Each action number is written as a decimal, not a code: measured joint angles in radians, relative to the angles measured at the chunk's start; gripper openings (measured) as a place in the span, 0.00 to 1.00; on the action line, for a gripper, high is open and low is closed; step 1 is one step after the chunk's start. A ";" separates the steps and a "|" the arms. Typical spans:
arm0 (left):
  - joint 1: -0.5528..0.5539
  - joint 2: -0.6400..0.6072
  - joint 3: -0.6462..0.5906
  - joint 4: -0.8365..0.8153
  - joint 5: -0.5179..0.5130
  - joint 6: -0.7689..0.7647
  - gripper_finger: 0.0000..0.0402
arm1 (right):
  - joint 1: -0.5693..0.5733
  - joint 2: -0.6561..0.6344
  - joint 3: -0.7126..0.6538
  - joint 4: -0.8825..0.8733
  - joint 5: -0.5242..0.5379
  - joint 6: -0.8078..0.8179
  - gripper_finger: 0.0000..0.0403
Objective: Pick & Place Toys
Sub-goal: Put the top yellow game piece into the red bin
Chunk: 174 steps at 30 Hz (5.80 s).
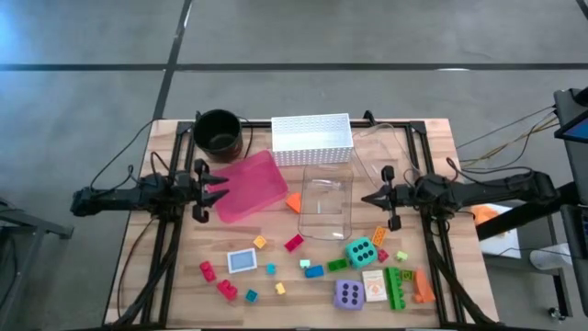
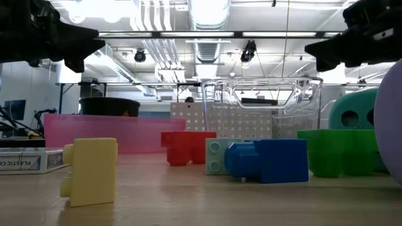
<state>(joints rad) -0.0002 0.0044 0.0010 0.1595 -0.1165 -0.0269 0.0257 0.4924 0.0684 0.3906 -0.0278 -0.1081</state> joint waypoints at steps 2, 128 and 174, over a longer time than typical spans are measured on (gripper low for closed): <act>0.000 0.000 0.000 -0.025 0.000 0.000 0.43 | 0.000 0.026 0.028 -0.050 -0.003 0.000 0.02; -0.290 1.504 0.760 -0.377 0.129 -0.101 0.57 | 0.000 0.411 0.168 -0.164 0.054 0.054 0.02; -0.292 1.621 0.761 -0.445 0.117 0.024 0.39 | 0.000 0.629 0.316 -0.284 0.072 0.060 0.02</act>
<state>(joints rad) -0.2920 1.6257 0.7619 -0.2859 0.0002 -0.0029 0.0261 1.1213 0.3840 0.1069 0.0438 -0.0480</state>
